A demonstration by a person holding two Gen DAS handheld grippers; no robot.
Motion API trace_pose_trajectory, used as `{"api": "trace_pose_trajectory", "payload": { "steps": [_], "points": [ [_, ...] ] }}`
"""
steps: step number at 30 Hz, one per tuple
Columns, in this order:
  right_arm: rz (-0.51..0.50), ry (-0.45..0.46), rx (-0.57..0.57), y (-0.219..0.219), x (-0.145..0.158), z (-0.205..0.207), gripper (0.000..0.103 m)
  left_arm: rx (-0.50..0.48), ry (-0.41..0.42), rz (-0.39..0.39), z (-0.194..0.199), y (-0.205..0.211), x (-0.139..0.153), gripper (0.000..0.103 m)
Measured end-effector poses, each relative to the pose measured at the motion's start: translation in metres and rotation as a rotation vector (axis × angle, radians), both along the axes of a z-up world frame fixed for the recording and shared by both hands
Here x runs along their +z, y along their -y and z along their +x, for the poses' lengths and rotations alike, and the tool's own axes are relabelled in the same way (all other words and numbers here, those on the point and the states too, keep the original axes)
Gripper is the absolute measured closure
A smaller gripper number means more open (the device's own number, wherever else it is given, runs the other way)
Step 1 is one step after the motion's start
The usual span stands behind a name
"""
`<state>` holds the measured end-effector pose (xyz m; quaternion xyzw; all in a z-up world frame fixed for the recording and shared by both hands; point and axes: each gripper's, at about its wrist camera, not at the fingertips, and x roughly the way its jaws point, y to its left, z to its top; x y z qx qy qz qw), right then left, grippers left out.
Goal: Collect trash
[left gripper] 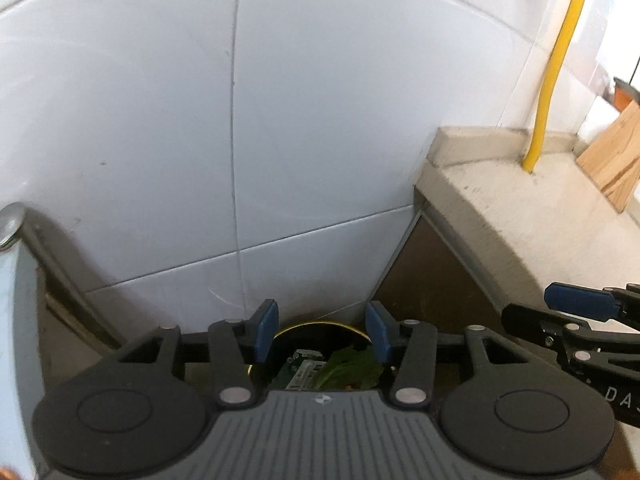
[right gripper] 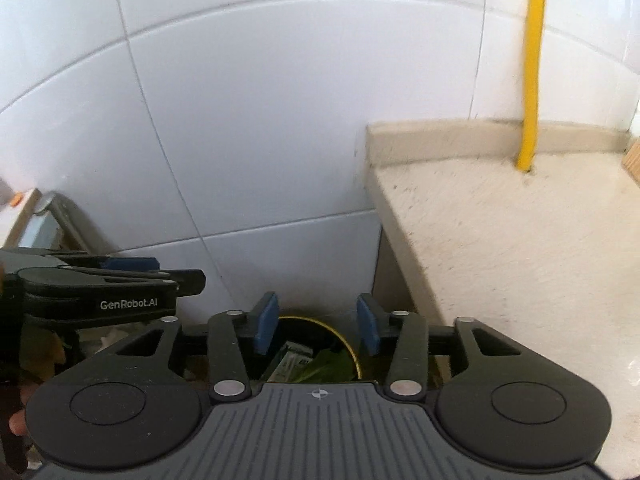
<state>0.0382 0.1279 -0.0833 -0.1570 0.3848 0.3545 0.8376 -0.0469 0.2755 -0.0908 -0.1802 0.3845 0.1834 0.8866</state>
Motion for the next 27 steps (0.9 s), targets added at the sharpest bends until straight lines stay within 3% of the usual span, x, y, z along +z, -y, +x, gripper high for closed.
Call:
{"api": "trace_pose_trajectory", "payload": {
  "steps": [8, 18, 27],
  "points": [
    [0.055, 0.059, 0.039, 0.021, 0.025, -0.009, 0.038, 0.029, 0.034, 0.086, -0.021, 0.038, 0.028, 0.043],
    [0.069, 0.071, 0.085, 0.056, 0.039, -0.007, 0.021, 0.086, 0.023, 0.117, -0.033, 0.082, 0.045, 0.040],
    [0.083, 0.030, 0.116, 0.081, 0.040, -0.005, 0.019, 0.120, -0.018, 0.129, -0.037, 0.109, 0.046, 0.040]
  ]
}}
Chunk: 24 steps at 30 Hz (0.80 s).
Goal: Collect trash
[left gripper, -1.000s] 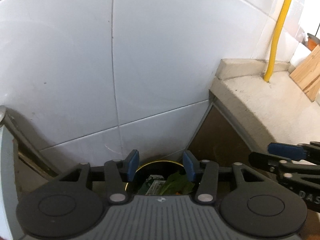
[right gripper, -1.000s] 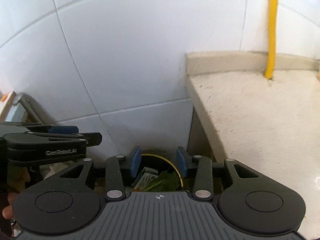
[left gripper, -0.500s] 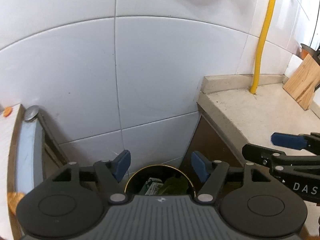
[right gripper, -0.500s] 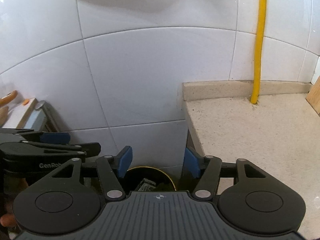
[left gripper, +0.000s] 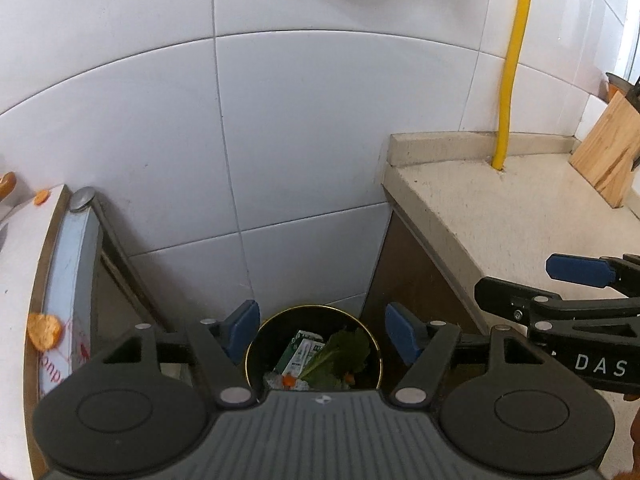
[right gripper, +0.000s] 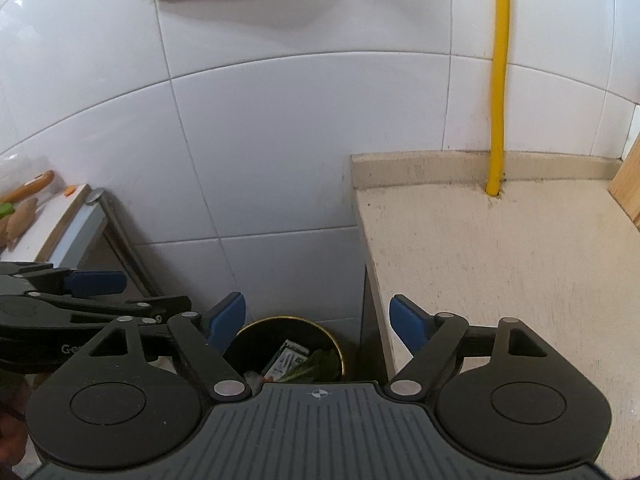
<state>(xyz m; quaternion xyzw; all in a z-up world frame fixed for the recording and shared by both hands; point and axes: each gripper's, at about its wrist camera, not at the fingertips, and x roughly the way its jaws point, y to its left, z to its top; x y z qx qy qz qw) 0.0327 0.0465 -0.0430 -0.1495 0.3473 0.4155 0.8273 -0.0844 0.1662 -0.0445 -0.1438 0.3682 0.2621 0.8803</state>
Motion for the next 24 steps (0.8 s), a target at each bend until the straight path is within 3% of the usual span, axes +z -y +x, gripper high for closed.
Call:
{"api": "trace_pose_trajectory", "payload": {
  "steps": [24],
  "points": [
    [-0.013, -0.015, -0.011, 0.027, -0.008, -0.004, 0.018, 0.023, -0.022, 0.010, -0.020, 0.029, 0.000, 0.038]
  ]
}}
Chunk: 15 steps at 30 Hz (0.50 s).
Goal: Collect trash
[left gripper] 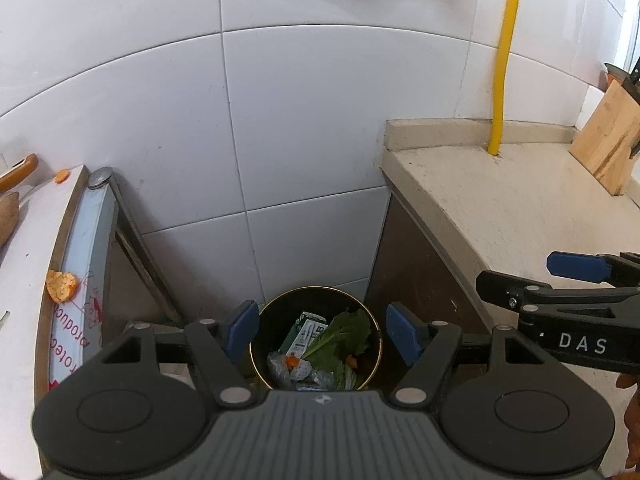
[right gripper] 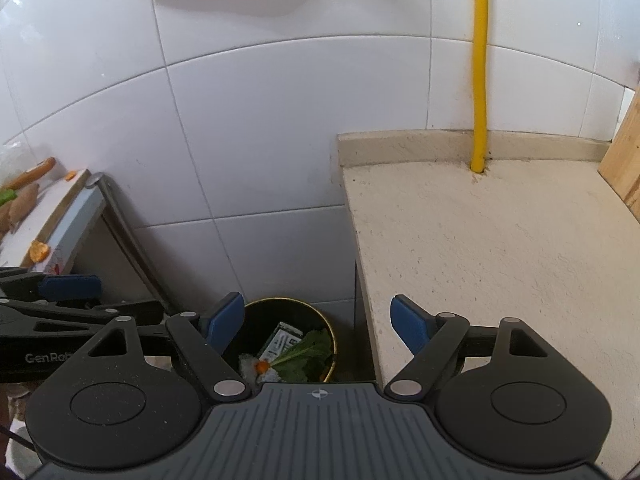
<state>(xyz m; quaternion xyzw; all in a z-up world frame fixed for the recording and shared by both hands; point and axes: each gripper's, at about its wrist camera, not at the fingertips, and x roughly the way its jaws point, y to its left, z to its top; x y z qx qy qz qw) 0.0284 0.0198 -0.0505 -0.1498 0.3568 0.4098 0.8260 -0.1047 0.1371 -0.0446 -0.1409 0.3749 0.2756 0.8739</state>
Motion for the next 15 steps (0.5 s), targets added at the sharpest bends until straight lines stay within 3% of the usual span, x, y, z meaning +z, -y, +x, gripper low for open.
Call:
{"api": "trace_pose_trajectory", "payload": {
  "steps": [15],
  "points": [
    [-0.013, -0.012, 0.002, 0.0088, -0.0015, -0.0088, 0.018, 0.006, -0.010, -0.004, -0.0049, 0.0039, -0.0020, 0.033]
  ]
}}
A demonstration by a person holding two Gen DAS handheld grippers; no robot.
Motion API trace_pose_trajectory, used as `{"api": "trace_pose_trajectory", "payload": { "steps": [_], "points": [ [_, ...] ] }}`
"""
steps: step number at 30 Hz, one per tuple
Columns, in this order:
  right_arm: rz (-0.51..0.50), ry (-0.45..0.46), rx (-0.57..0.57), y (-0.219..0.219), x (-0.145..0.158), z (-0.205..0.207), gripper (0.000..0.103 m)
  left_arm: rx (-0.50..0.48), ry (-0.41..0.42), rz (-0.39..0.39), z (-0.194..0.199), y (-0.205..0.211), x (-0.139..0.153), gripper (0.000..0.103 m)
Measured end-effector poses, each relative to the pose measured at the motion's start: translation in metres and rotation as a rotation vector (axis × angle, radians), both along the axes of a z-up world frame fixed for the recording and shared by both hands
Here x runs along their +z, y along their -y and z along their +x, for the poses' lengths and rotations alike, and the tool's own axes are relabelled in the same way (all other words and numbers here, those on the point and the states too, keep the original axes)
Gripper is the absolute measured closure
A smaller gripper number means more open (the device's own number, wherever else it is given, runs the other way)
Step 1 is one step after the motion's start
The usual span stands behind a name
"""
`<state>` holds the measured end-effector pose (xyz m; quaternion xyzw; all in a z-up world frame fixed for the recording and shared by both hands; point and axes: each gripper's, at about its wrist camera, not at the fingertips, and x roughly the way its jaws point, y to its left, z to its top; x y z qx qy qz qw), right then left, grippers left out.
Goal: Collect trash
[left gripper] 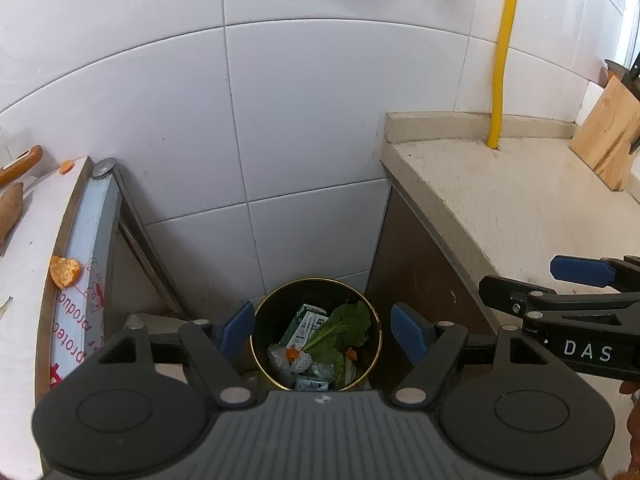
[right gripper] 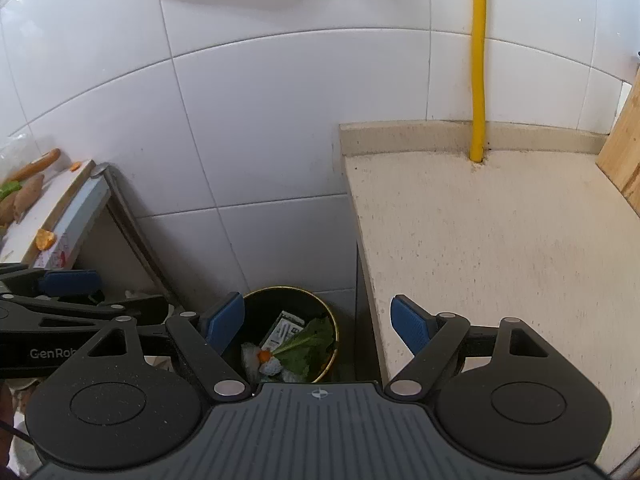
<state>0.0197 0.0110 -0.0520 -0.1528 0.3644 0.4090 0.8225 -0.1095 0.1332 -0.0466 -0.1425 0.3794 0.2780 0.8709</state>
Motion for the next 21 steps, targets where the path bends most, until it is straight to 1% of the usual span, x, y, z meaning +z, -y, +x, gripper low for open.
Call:
{"api": "trace_pose_trajectory", "payload": {
  "steps": [21],
  "points": [
    [-0.007, -0.016, 0.004, -0.0028, -0.0025, 0.0034, 0.018, 0.006, -0.008, 0.006, 0.0040, -0.0036, -0.0031, 0.033]
  ]
}}
